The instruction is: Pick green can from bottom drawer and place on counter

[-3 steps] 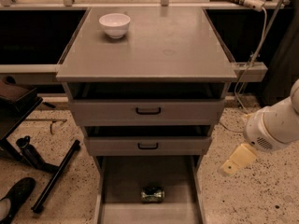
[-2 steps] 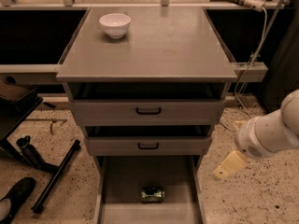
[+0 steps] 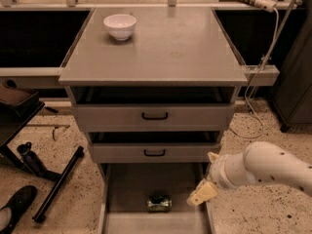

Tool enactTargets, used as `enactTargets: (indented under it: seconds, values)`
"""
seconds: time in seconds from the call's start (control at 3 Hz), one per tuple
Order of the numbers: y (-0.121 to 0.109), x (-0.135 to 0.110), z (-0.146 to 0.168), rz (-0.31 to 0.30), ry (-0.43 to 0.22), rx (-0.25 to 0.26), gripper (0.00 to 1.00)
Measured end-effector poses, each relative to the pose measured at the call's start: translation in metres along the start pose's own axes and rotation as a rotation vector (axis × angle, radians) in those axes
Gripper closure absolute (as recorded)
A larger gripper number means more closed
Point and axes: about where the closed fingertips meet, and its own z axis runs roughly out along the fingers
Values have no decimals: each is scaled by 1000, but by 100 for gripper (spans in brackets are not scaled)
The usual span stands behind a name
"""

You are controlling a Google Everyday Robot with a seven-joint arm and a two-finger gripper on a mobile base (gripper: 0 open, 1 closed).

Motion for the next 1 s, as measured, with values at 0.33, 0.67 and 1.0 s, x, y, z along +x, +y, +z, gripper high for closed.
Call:
enactTargets:
  seconds: [0.33, 0.67, 1.0]
  values:
    - [0, 12, 54, -8, -56, -45, 0]
    - [0, 12, 54, -8, -56, -45, 0]
    - [1, 21, 73, 1, -72, -65, 0]
